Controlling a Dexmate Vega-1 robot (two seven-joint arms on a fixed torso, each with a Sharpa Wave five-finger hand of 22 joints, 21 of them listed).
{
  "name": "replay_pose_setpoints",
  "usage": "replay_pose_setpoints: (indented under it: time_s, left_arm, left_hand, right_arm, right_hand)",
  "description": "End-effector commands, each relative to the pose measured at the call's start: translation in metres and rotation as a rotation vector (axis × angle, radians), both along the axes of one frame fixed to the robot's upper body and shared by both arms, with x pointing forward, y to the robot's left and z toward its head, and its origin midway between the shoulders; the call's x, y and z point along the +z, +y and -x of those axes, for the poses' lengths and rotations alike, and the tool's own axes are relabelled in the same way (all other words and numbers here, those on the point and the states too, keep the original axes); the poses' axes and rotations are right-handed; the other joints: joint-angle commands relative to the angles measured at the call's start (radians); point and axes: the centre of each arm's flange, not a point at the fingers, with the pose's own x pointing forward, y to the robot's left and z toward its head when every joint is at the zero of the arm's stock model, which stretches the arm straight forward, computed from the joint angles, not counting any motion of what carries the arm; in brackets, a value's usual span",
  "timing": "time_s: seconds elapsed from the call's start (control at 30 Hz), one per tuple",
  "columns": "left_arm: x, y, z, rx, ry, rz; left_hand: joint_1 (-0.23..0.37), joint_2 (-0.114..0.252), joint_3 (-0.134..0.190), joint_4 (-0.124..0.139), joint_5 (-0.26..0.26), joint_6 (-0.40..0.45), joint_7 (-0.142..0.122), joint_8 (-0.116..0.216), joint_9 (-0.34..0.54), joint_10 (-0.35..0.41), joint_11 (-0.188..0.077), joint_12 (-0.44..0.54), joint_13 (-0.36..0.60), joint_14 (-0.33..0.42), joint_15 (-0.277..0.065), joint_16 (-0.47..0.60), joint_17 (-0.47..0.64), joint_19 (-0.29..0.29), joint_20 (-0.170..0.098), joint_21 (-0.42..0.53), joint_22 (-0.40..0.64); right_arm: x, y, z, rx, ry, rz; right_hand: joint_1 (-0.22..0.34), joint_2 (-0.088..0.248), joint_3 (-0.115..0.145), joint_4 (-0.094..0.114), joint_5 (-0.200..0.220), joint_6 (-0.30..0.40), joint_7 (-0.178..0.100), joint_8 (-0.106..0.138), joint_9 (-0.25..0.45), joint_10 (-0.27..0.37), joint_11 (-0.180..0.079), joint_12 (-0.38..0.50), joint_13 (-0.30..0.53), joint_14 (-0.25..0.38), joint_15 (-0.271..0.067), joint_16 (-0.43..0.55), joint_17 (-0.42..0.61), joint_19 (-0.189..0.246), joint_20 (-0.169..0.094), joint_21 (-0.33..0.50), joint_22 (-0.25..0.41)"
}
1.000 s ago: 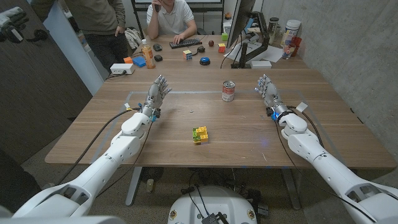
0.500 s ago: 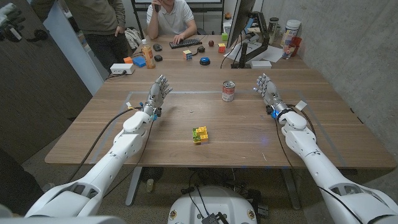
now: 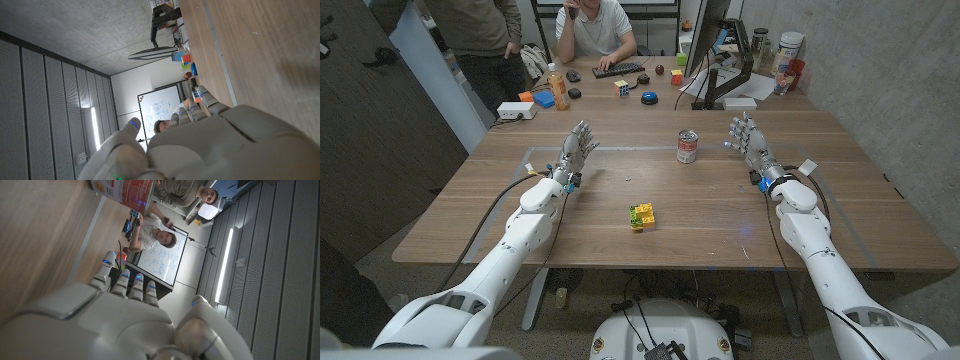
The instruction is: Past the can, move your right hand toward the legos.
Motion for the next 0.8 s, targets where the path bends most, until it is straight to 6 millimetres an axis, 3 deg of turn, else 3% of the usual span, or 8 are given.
replay_pose_setpoints:
  time_s: [0.03,0.3,0.8]
  left_arm:
    - [-0.001,-0.002,-0.004,-0.004,0.007,-0.005]
    - [-0.001,-0.002,-0.006,-0.007,0.008,-0.006]
    - [0.0,-0.001,-0.008,-0.006,0.009,-0.008]
  left_hand:
    - [0.0,0.111,0.006,0.0,0.005,-0.018,0.001,0.008,0.003,-0.007,0.002,0.007,0.001,-0.008,0.0,0.005,0.003,0.001,-0.028,-0.003,0.003]
    - [0.0,0.111,0.006,0.0,0.006,-0.017,0.001,0.008,0.003,-0.007,0.002,0.007,0.001,-0.008,0.0,0.005,0.003,0.003,-0.029,-0.005,0.003]
    - [0.0,0.111,0.005,0.0,0.006,-0.018,0.001,0.007,0.003,-0.007,0.004,0.007,0.001,-0.008,0.002,0.004,0.003,0.004,-0.027,-0.01,0.003]
  right_arm:
    - [-0.003,0.0,0.05,-0.097,-0.121,0.057]
    - [-0.015,0.014,0.077,-0.158,-0.184,0.1]
    - [-0.032,0.045,0.118,-0.244,-0.261,0.241]
  right_hand:
    - [-0.001,-0.023,-0.012,-0.003,-0.004,-0.014,-0.02,-0.008,0.003,-0.015,-0.006,-0.005,0.002,-0.007,0.005,-0.011,0.004,-0.005,0.007,-0.013,0.0]
    - [-0.004,-0.044,-0.031,-0.005,-0.008,-0.025,-0.024,-0.012,0.004,-0.036,-0.021,-0.011,0.003,-0.015,0.018,-0.025,0.005,-0.012,0.008,-0.037,0.002]
    - [-0.001,-0.063,-0.052,-0.01,-0.012,-0.003,-0.021,-0.004,0.005,0.0,-0.013,0.005,0.004,0.025,0.02,-0.026,0.005,0.008,0.007,-0.058,0.005]
